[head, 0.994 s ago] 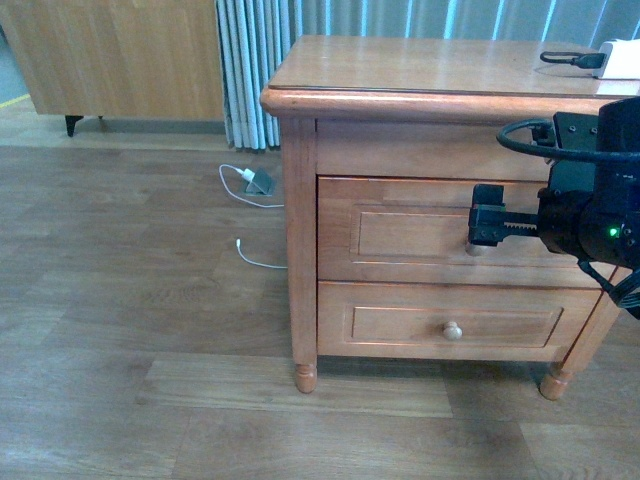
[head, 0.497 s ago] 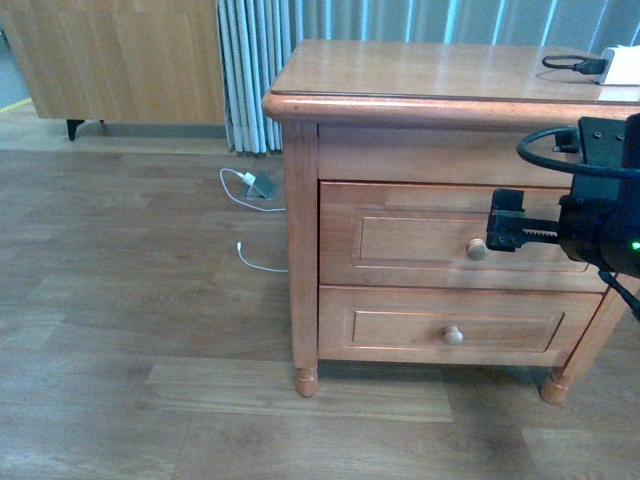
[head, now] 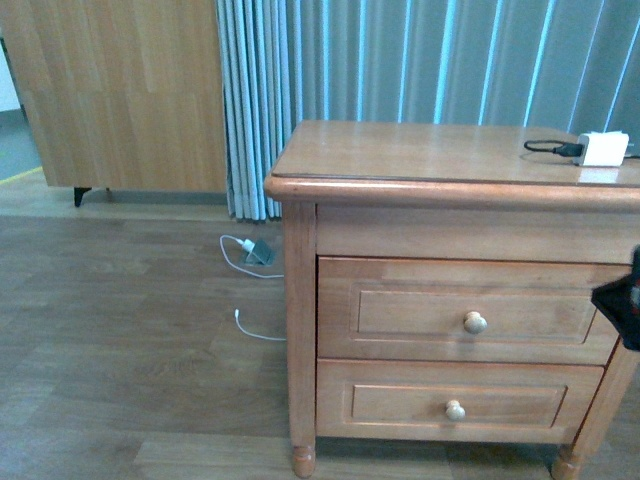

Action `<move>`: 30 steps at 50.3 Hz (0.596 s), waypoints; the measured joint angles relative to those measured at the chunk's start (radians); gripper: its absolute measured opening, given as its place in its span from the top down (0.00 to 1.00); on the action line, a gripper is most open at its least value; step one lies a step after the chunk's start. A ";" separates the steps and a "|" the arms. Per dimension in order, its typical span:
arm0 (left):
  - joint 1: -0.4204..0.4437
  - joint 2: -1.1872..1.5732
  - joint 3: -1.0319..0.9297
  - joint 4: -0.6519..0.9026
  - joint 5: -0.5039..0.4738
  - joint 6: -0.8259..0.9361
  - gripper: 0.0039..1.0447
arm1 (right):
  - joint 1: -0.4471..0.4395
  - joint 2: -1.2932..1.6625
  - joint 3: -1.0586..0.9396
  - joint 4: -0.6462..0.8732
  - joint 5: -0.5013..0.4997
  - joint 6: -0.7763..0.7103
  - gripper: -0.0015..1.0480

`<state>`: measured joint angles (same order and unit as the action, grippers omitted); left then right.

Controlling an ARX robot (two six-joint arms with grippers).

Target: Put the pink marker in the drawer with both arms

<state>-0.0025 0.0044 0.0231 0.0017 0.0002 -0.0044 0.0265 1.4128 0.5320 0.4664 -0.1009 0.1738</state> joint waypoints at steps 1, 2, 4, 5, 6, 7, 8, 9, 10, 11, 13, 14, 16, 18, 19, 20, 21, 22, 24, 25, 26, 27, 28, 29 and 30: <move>0.000 0.000 0.000 0.000 0.000 0.000 0.06 | 0.000 -0.021 -0.011 -0.011 -0.003 0.001 0.08; 0.000 0.000 0.000 0.000 0.000 0.000 0.06 | 0.000 -0.063 -0.032 -0.032 -0.008 0.006 0.08; 0.000 0.000 0.000 0.000 0.000 0.000 0.06 | 0.002 -0.145 -0.070 -0.071 -0.014 0.013 0.08; 0.000 0.000 0.000 0.000 0.000 0.000 0.06 | 0.003 -0.185 -0.087 -0.091 -0.018 0.017 0.08; 0.000 0.000 0.000 0.000 0.000 0.000 0.06 | 0.004 -0.224 -0.103 -0.111 -0.021 0.019 0.08; 0.000 0.000 0.000 0.000 0.000 0.000 0.06 | 0.004 -0.262 -0.117 -0.131 -0.023 0.021 0.08; 0.000 0.000 0.000 0.000 0.000 0.000 0.06 | 0.005 -0.300 -0.130 -0.151 -0.024 0.025 0.08; 0.000 0.000 0.000 0.000 0.000 0.000 0.06 | 0.005 -0.337 -0.142 -0.172 -0.028 0.030 0.08; 0.000 0.000 0.000 0.000 0.000 0.000 0.06 | 0.005 -0.354 -0.148 -0.182 -0.030 0.032 0.08; 0.000 0.000 0.000 0.000 0.000 0.000 0.06 | 0.005 -0.393 -0.159 -0.204 -0.034 0.037 0.08; 0.000 0.000 0.000 0.000 0.000 0.000 0.06 | 0.001 -0.467 -0.179 -0.247 -0.040 0.043 0.08; 0.000 0.000 0.000 0.000 0.000 0.000 0.06 | -0.003 -0.503 -0.188 -0.269 -0.045 0.047 0.08; 0.000 0.000 0.000 0.000 0.000 0.000 0.06 | -0.016 -0.577 -0.207 -0.313 -0.062 0.058 0.08; 0.000 0.000 0.000 0.000 0.000 0.000 0.06 | -0.036 -0.650 -0.224 -0.356 -0.083 0.069 0.08; 0.000 0.000 0.000 0.000 0.000 0.000 0.06 | -0.049 -0.685 -0.232 -0.377 -0.097 0.073 0.08; 0.000 0.000 0.000 0.000 0.000 0.000 0.06 | -0.065 -0.720 -0.241 -0.395 -0.112 0.077 0.08; 0.000 0.000 0.000 0.000 0.000 0.000 0.06 | -0.083 -0.753 -0.250 -0.408 -0.122 0.078 0.08; 0.000 0.000 0.000 0.000 0.000 0.000 0.06 | -0.103 -0.784 -0.257 -0.419 -0.133 0.079 0.08; 0.000 0.000 0.000 0.000 0.000 0.000 0.06 | -0.135 -0.826 -0.266 -0.434 -0.139 0.079 0.08; 0.000 0.000 0.000 0.000 0.000 0.000 0.06 | -0.152 -0.845 -0.269 -0.438 -0.138 0.079 0.08; 0.000 0.000 0.000 0.000 0.000 0.000 0.06 | -0.165 -0.859 -0.270 -0.440 -0.136 0.080 0.08; 0.000 0.000 0.000 0.000 0.000 0.000 0.06 | -0.176 -0.871 -0.270 -0.440 -0.134 0.082 0.08; 0.000 0.000 0.000 0.000 0.000 0.000 0.06 | -0.182 -0.878 -0.269 -0.439 -0.132 0.084 0.08; 0.000 0.000 0.000 0.000 0.000 0.000 0.06 | -0.185 -0.882 -0.269 -0.439 -0.133 0.085 0.08; 0.000 0.000 0.000 0.000 0.000 0.000 0.06 | -0.186 -0.883 -0.269 -0.440 -0.134 0.085 0.08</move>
<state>-0.0025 0.0044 0.0231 0.0017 0.0002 -0.0048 -0.1593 0.5293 0.2626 0.0265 -0.2352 0.2592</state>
